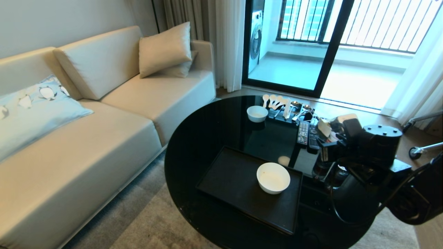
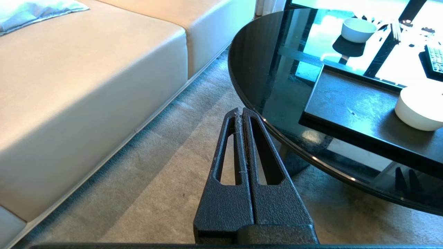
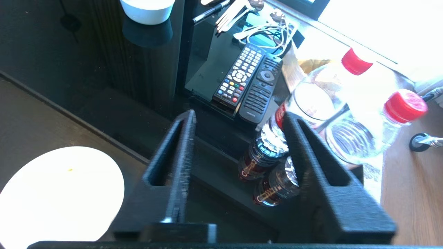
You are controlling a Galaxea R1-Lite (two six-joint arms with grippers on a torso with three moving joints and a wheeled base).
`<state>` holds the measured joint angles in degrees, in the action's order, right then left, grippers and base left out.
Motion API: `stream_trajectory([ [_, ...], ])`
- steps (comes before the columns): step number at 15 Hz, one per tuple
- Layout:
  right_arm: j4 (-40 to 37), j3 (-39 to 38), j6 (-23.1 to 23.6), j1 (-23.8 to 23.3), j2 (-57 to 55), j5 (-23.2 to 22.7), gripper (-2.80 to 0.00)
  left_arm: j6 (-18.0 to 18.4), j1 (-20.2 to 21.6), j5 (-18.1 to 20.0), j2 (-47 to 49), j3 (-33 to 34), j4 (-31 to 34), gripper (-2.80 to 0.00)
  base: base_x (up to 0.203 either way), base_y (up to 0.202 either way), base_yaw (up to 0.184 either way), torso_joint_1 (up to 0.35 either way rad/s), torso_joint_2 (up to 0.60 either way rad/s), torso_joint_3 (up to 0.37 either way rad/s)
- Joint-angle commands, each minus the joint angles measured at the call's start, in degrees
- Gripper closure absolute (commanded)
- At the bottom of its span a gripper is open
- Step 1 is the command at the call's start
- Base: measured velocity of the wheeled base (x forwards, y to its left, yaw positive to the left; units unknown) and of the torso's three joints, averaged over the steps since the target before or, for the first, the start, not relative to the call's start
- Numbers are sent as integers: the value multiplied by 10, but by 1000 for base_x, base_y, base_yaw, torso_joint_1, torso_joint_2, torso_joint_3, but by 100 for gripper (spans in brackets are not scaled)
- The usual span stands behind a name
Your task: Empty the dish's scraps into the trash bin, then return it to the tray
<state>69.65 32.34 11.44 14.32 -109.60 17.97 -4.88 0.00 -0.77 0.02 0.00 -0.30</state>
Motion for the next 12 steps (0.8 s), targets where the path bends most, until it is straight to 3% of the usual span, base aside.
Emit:
stream_trajectory([
  [1, 16, -36, 1, 0, 43, 1, 0, 0, 0, 0, 0, 0, 0, 0, 0, 0, 0, 0, 0, 0],
  [6, 18, -104, 5, 1, 145, 1, 0, 0, 0, 0, 0, 0, 0, 0, 0, 0, 0, 0, 0, 0],
  [12, -11, -224, 22, -3, 376, 4, 0, 0, 0, 0, 0, 0, 0, 0, 0, 0, 0, 0, 0, 0],
])
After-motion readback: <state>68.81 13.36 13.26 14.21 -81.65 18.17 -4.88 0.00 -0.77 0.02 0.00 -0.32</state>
